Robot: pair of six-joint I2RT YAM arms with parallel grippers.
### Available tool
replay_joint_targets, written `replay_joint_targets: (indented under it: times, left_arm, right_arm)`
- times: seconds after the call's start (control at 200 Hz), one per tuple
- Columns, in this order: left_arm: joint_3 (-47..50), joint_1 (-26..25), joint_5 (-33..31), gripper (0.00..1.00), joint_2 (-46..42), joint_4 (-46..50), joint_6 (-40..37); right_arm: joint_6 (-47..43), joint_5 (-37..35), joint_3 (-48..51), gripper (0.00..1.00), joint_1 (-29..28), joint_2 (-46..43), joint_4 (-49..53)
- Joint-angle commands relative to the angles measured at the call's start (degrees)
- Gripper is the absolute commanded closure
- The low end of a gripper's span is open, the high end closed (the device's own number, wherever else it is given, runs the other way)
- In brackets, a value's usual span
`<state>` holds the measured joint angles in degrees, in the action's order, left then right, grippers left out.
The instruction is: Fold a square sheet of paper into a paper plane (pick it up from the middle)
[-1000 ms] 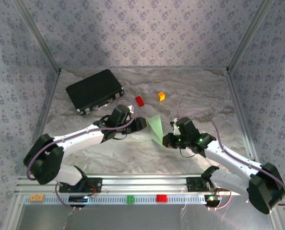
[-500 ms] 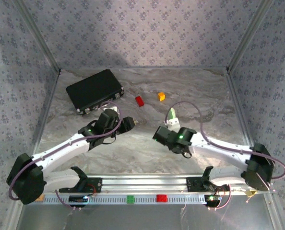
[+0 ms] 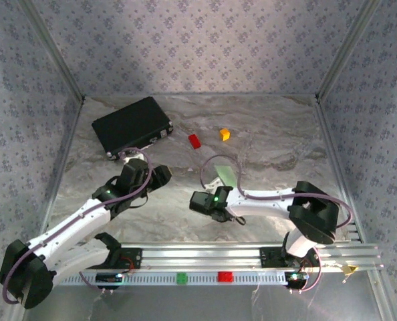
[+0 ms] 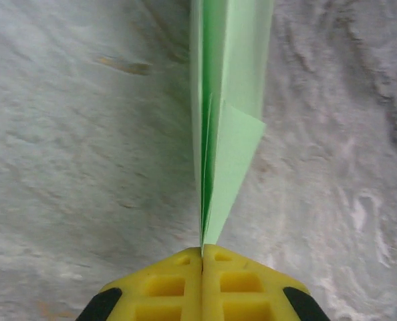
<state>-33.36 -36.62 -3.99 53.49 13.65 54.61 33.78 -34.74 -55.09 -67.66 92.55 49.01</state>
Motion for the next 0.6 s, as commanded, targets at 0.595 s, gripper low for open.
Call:
replay_joint_targets:
  times: [0.595]
  left_arm:
    - [0.5, 0.1, 7.1, 0.36, 6.5, -4.9, 1.4]
  right_arm:
    - [1.1, 45.3, 19.3, 0.72, 21.0, -20.6, -37.4]
